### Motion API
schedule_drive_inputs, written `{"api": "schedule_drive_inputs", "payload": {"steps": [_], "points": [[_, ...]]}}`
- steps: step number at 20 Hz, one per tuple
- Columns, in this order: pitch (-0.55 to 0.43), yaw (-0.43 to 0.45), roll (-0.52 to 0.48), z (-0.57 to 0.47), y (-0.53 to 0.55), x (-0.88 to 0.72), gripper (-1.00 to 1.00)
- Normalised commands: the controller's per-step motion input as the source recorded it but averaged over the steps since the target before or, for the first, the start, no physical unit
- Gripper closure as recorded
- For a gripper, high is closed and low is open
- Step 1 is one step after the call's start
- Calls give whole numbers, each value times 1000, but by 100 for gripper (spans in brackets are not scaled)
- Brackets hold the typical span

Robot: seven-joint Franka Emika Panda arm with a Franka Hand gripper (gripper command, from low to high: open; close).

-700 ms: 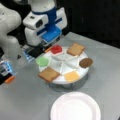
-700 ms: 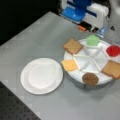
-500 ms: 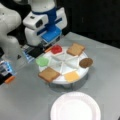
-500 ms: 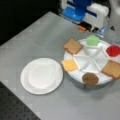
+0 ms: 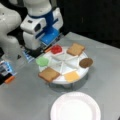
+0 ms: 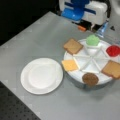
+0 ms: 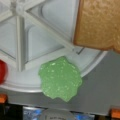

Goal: Ingredient selection for cheeseburger or sandwich

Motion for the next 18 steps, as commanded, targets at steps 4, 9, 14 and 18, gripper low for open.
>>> {"api": "schedule_drive_inputs", "payload": {"steps": [4, 9, 14, 18], "points": [[70, -104, 374, -42, -238, 4, -100], [154, 54, 340, -44, -412, 57, -100], [319, 54, 441, 84, -536, 199, -100], [143, -79, 342, 90, -405, 420, -100]]}}
